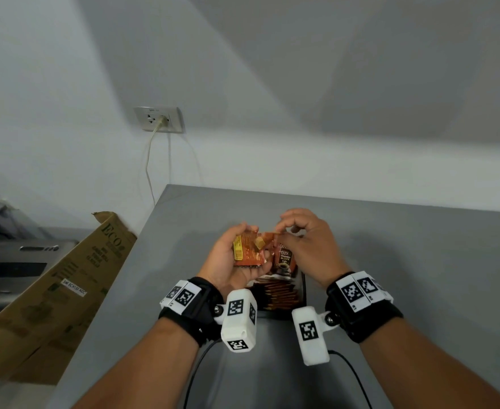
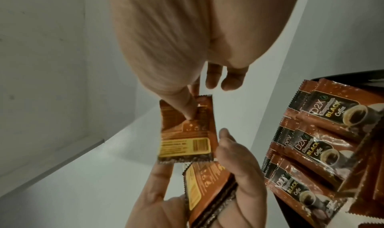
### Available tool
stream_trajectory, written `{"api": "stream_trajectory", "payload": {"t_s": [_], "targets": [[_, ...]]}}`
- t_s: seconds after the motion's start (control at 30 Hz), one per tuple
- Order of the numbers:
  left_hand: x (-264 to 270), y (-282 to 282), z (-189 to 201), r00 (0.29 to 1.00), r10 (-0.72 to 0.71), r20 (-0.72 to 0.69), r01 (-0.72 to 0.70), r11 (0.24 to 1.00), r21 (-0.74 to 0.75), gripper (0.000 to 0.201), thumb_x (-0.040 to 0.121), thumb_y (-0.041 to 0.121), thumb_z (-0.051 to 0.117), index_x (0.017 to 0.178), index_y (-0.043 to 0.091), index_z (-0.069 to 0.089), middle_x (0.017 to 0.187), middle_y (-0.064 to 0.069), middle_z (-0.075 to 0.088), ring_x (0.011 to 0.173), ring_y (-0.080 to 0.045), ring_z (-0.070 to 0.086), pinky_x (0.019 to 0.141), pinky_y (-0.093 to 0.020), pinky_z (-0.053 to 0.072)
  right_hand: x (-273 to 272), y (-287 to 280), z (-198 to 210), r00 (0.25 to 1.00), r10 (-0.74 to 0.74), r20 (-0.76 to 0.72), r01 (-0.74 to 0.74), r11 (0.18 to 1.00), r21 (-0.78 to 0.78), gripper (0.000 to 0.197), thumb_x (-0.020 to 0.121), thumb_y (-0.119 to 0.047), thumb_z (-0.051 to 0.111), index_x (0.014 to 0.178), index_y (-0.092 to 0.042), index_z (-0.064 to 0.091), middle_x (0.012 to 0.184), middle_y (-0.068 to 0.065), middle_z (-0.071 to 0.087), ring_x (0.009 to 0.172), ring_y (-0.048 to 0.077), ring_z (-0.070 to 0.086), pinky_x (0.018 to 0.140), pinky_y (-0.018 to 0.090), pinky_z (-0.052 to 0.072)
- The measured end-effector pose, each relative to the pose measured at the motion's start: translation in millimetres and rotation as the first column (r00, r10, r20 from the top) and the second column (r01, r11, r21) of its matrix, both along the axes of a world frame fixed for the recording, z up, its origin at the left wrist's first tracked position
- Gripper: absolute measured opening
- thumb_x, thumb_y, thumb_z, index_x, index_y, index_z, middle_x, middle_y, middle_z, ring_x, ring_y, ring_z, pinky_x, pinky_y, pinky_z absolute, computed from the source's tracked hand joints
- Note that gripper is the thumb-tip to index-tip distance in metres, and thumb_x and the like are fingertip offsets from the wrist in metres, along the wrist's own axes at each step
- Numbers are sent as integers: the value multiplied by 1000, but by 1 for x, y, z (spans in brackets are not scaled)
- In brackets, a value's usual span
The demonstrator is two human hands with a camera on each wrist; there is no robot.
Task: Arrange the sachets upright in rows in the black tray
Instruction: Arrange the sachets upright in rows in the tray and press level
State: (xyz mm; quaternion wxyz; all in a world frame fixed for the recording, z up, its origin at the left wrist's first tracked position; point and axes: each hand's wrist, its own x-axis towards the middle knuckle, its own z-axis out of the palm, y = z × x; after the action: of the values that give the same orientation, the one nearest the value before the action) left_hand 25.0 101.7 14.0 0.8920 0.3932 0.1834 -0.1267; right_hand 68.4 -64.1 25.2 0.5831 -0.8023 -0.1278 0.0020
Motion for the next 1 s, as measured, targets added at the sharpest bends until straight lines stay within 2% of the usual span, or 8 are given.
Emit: {"api": "stream_trajectory", "payload": {"t_s": [0.07, 0.17, 0.3, 0.4, 0.5, 0.7, 0.9, 1.0], "targets": [[0, 1, -1, 1000, -18, 19, 17, 998, 60, 12, 93, 12, 54, 100, 7, 63, 87, -16, 71, 73, -26, 65, 71, -40, 53, -4, 0, 1, 999, 1, -32, 0, 1000, 31, 54, 80, 8, 62, 65, -43, 74, 112, -14, 61, 109, -4, 56, 94, 24, 46], [-1, 0, -4, 997, -6, 73, -6, 987, 161, 37, 86, -15, 54, 115, 7, 58, 95, -18, 70, 75, -29, 66, 65, -38, 56, -8, 3, 0, 993, 41, -112, -33, 997, 74, 58, 80, 16, 53, 70, -35, 78, 116, -7, 66, 114, 7, 61, 91, 22, 53], [2, -8, -5, 982, 124, 145, -157, 957, 246, 52, 81, -25, 54, 116, 13, 53, 95, -18, 66, 69, -27, 68, 61, -37, 52, -11, 4, -6, 889, 170, -426, 83, 853, 515, 41, 91, 13, 46, 111, -11, 73, 110, 12, 70, 96, 27, 66, 78, 38, 56], [2, -13, -2, 968, 171, 182, -211, 948, 236, 50, 84, -23, 54, 118, 13, 51, 96, -18, 66, 71, -25, 70, 57, -36, 58, -18, 8, -7, 913, 153, -378, 24, 905, 425, 21, 93, -5, 65, 113, -10, 71, 103, 12, 75, 92, 31, 71, 82, 44, 57], [1, -11, -1, 976, 179, 123, -197, 969, 151, 32, 92, -7, 46, 115, 12, 58, 96, -18, 69, 82, -31, 70, 72, -45, 59, -16, 6, -10, 949, 21, -315, 87, 942, 324, 17, 91, 1, 66, 105, -7, 73, 93, 11, 78, 83, 27, 74, 72, 39, 61], [-3, -12, -6, 974, 140, 180, -193, 926, 324, 36, 92, -11, 56, 119, 14, 53, 108, -21, 68, 83, -27, 72, 68, -37, 60, -12, -2, -11, 804, 149, -576, 166, 873, 458, 10, 96, 3, 57, 103, -5, 57, 90, 17, 69, 70, 23, 65, 57, 31, 51], [-4, -17, -8, 971, 88, 222, -169, 911, 377, 41, 87, -15, 60, 114, 16, 53, 101, -13, 68, 78, -24, 69, 66, -38, 61, -17, 4, -4, 880, 127, -457, 31, 946, 322, 23, 89, 5, 66, 108, -5, 59, 104, 23, 72, 86, 29, 70, 81, 50, 58], [-6, -15, -7, 985, 32, 171, -79, 957, 278, 30, 94, 5, 62, 121, 11, 55, 101, -14, 68, 77, -24, 65, 63, -35, 57, -18, 5, -1, 898, 138, -417, -5, 952, 305, 24, 86, 8, 68, 100, -8, 58, 97, 21, 72, 83, 30, 69, 78, 48, 58]]}}
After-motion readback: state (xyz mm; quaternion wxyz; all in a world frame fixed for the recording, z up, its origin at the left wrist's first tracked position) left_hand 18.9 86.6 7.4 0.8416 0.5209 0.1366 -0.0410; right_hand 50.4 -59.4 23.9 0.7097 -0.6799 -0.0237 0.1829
